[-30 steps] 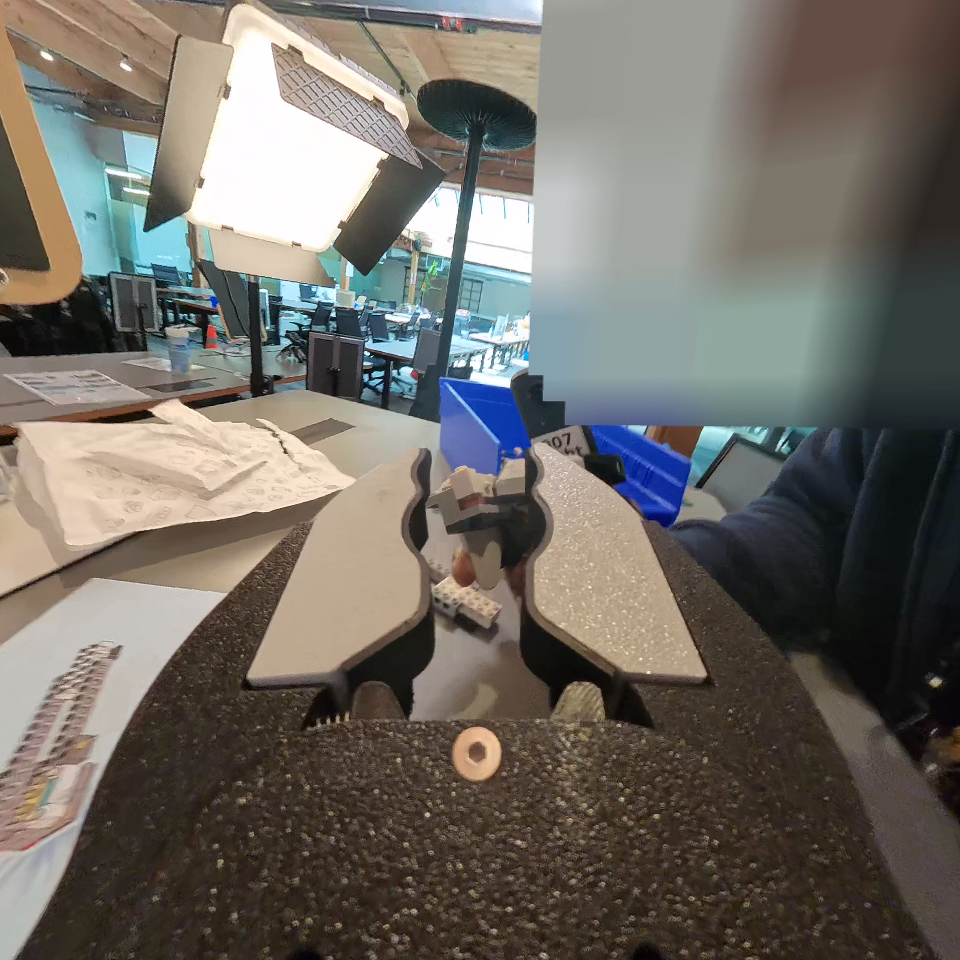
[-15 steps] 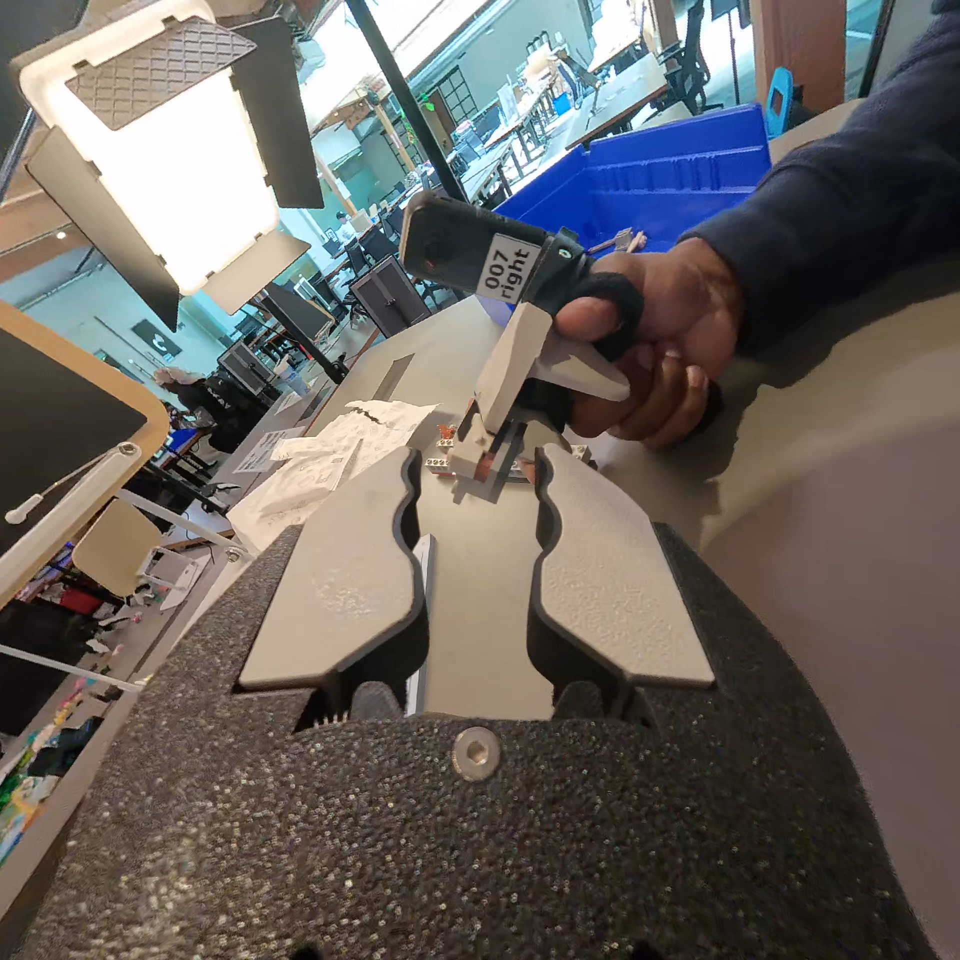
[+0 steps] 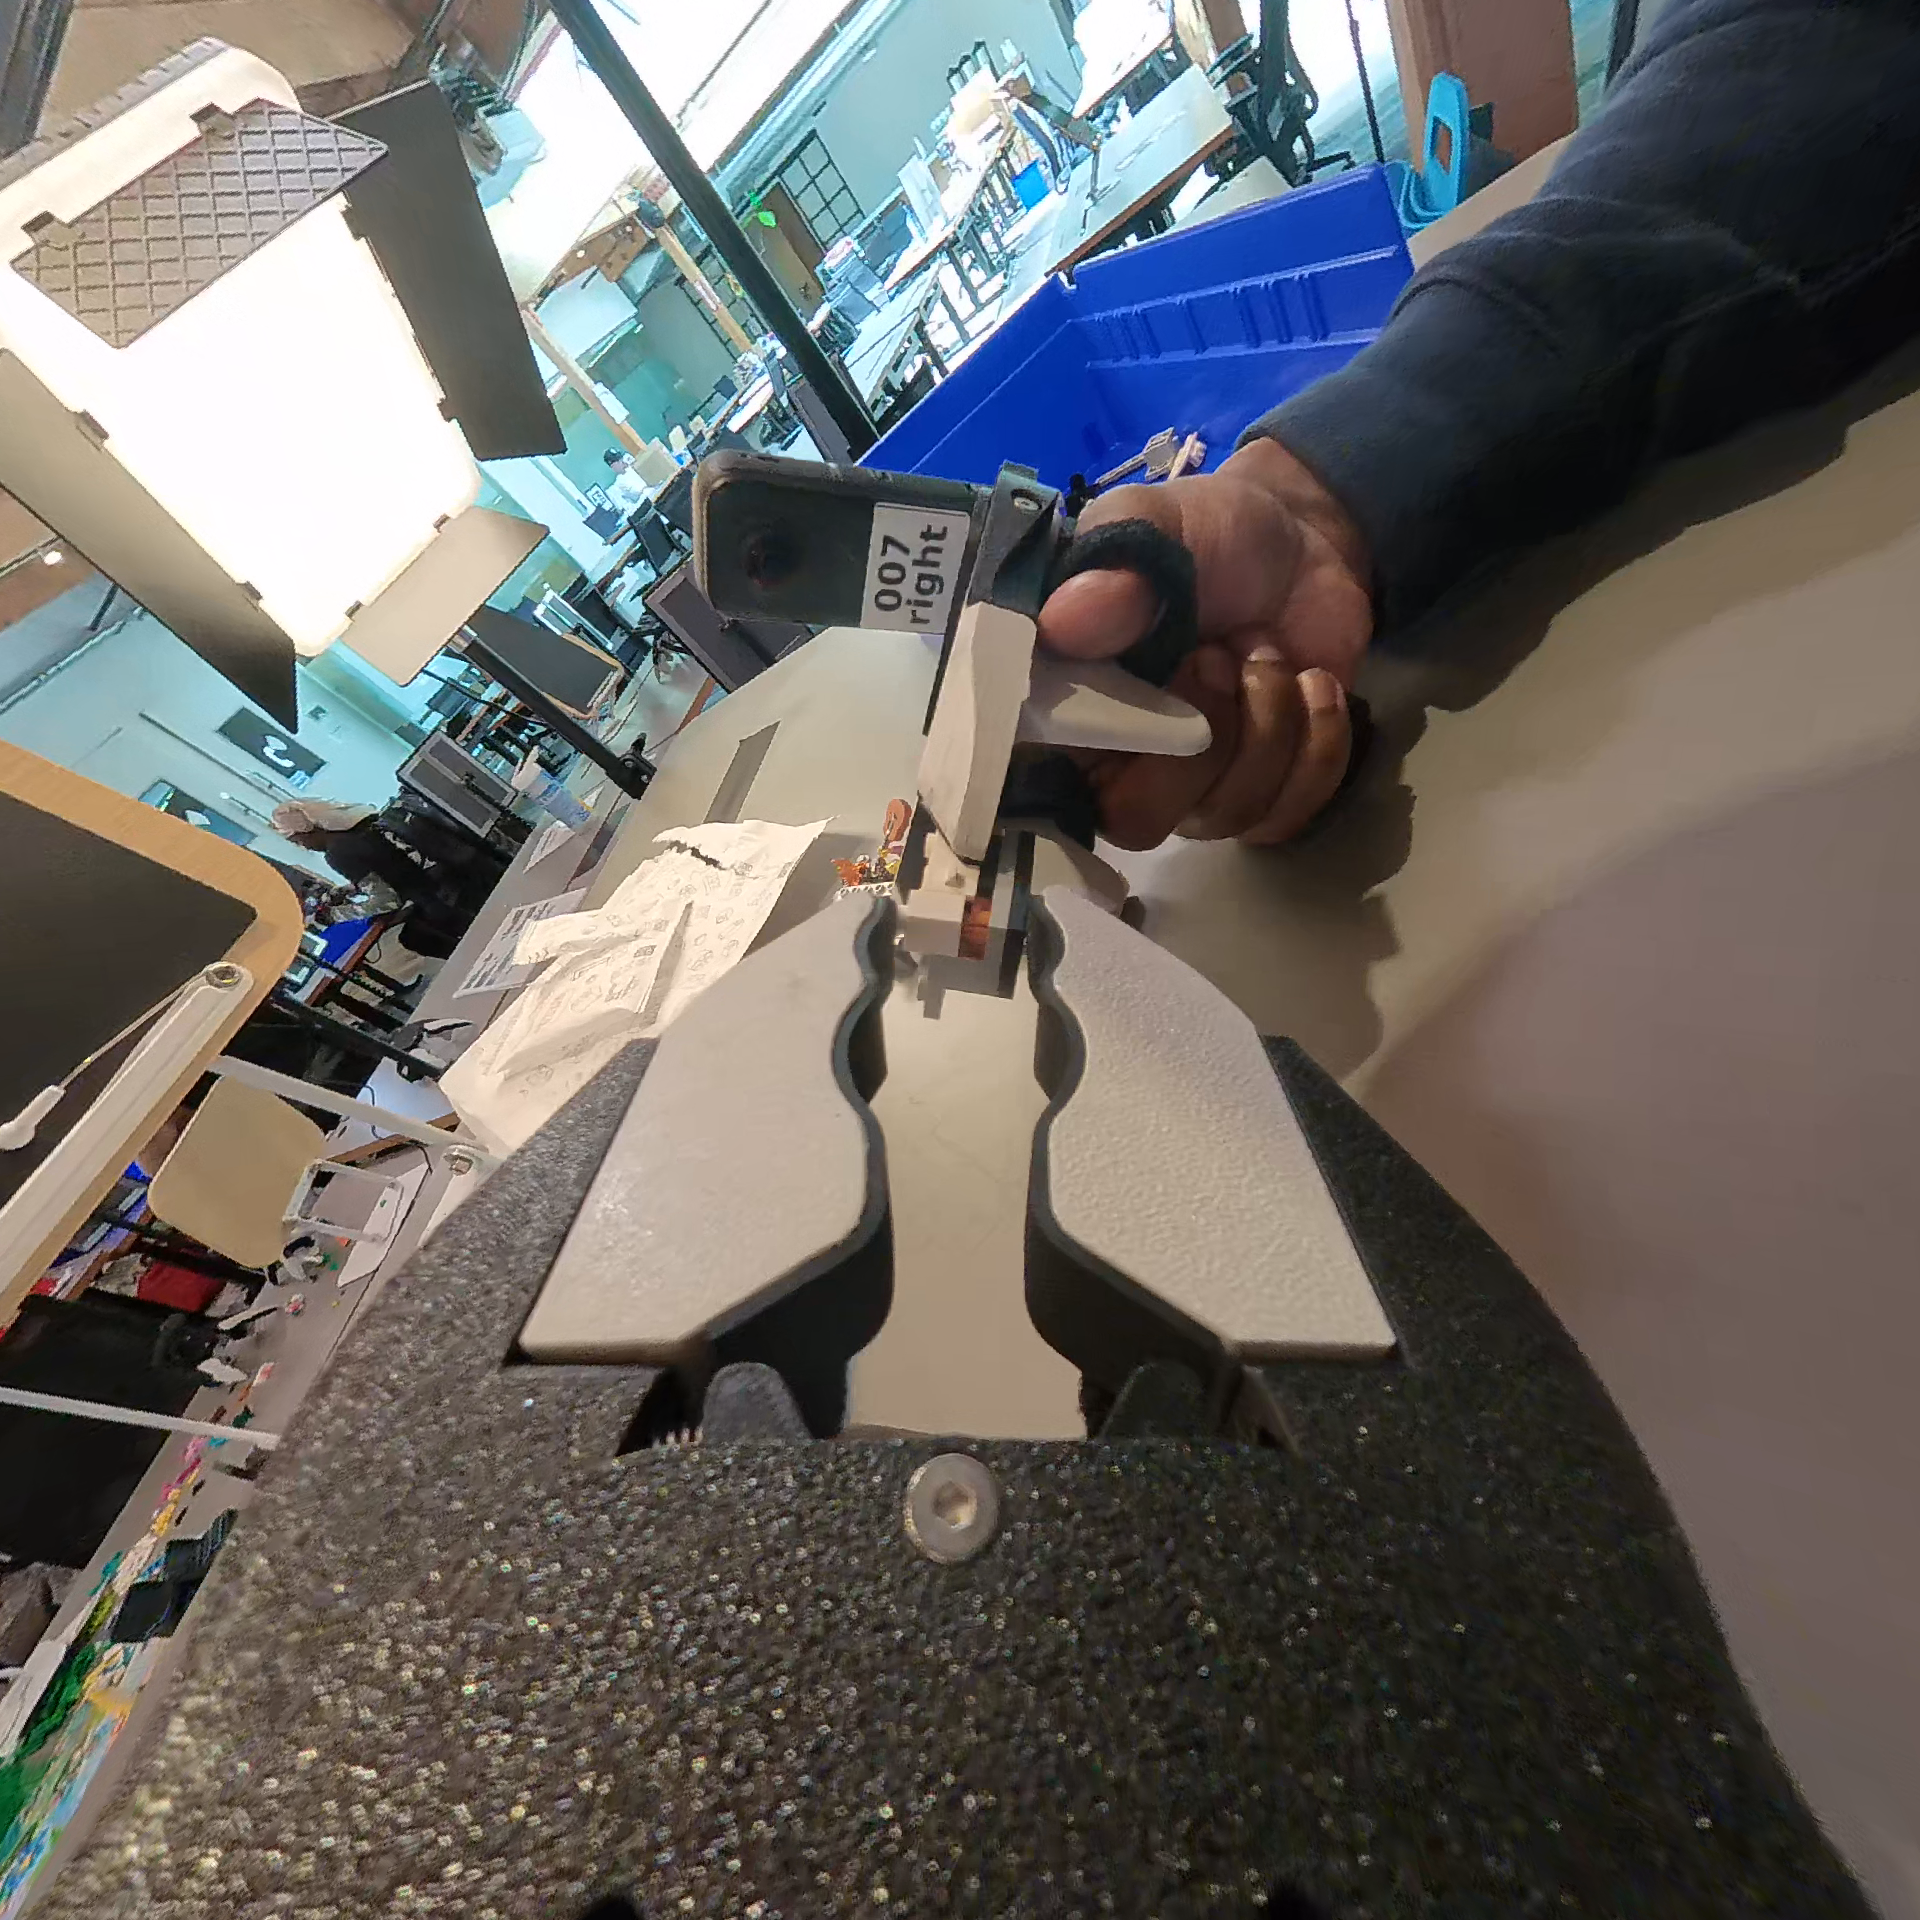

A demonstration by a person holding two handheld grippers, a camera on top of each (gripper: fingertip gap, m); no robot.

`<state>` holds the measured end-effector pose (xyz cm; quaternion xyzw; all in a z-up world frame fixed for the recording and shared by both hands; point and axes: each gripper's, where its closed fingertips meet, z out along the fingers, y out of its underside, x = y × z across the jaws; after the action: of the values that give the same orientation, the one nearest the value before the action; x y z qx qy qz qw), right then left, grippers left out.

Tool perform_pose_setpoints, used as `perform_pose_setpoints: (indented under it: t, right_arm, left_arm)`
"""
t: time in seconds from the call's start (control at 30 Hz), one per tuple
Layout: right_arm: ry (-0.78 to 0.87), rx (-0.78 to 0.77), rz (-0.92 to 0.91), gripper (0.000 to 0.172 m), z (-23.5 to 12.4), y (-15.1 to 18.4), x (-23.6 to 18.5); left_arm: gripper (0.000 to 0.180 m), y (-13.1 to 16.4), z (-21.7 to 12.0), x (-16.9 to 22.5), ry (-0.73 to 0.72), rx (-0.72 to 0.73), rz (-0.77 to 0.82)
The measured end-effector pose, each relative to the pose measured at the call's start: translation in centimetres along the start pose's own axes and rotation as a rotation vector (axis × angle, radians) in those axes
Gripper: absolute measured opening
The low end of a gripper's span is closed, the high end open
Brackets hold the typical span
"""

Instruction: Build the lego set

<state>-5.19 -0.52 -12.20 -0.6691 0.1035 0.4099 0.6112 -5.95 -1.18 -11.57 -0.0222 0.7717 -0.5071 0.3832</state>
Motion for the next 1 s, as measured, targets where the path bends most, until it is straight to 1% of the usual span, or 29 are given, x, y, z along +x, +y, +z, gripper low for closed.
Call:
perform_pose_setpoints:
  t: [1.0]
  right_arm:
    - [-0.019,0.037,0.047,0.026,-0.12,-0.24,0.07]
  left_arm:
    - [0.021,0.03,0.22,-0.12,-0.008,0.027,-0.033]
